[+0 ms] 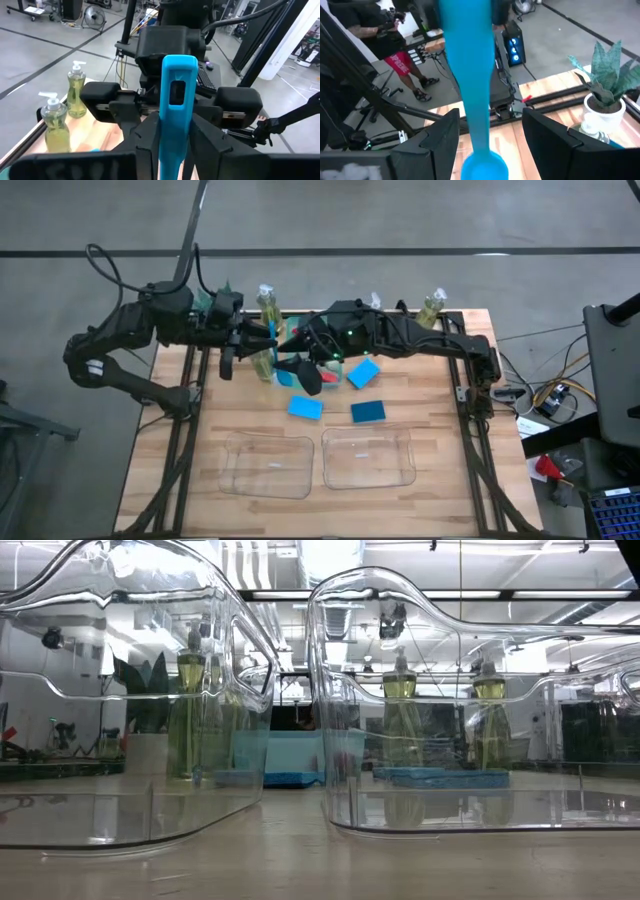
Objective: Pick & Place Kitchen Sink Supplies
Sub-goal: Put the blue dish brush into the green bin
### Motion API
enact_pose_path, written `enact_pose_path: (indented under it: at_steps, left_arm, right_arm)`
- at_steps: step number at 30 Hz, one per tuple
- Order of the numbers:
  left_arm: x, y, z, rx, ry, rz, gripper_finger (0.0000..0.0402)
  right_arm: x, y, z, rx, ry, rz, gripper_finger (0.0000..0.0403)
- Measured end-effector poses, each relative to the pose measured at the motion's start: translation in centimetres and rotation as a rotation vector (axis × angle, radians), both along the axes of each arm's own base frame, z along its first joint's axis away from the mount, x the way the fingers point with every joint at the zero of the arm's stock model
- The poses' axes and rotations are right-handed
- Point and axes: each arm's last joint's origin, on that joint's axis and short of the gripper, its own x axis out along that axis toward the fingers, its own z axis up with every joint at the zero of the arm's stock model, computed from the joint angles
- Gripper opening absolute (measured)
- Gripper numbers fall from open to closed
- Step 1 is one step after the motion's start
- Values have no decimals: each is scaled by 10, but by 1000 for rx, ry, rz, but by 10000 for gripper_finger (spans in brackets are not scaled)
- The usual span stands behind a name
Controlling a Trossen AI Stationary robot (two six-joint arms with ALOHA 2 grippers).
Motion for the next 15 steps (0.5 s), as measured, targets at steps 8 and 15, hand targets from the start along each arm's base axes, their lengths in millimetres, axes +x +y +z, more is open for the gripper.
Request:
enact_pose_path:
  at_steps: [8, 15]
  left_arm:
    - [0, 0, 0, 0, -1, 1, 86]
    - [0, 0, 0, 1, -1, 3, 88]
  right_arm:
    - [3, 0, -2, -4, -2, 2, 178]
    - [3, 0, -2, -6, -4, 4, 113]
